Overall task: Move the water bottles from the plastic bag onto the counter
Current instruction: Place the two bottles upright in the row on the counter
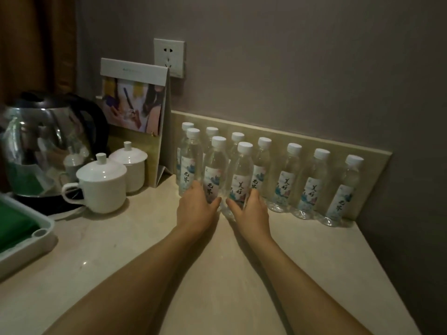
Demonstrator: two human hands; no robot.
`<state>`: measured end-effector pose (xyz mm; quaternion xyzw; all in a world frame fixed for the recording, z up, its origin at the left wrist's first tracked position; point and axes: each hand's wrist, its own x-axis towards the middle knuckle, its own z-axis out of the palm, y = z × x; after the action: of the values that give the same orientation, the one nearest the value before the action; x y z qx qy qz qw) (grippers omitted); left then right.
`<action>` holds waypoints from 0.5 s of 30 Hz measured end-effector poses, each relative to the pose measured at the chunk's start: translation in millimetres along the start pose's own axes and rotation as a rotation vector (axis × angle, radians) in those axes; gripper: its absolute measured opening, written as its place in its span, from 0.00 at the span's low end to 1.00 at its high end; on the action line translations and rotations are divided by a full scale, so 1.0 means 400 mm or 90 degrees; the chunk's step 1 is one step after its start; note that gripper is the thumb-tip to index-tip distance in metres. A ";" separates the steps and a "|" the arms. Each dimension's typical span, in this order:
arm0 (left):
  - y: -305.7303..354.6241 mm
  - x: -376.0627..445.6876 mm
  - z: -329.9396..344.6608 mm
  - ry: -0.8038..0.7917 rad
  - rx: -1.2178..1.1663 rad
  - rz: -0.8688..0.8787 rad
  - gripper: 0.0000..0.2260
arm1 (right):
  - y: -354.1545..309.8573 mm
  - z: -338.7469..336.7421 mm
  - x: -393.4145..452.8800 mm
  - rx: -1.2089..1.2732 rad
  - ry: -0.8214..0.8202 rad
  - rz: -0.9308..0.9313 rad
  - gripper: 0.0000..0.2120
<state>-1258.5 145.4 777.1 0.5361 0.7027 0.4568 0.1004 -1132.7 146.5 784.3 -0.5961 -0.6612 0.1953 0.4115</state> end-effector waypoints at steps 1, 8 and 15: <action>-0.005 0.011 0.002 -0.005 -0.007 0.009 0.16 | -0.004 0.005 0.003 -0.005 0.009 0.006 0.23; -0.033 0.057 0.012 -0.023 -0.044 0.060 0.16 | -0.030 0.032 0.011 -0.042 0.055 0.038 0.24; -0.038 0.071 0.011 -0.027 -0.034 0.066 0.16 | -0.036 0.044 0.016 -0.050 0.076 0.052 0.22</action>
<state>-1277.2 171.8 773.2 0.5783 0.6593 0.4686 0.1062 -1155.1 153.6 786.9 -0.6490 -0.6177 0.1502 0.4179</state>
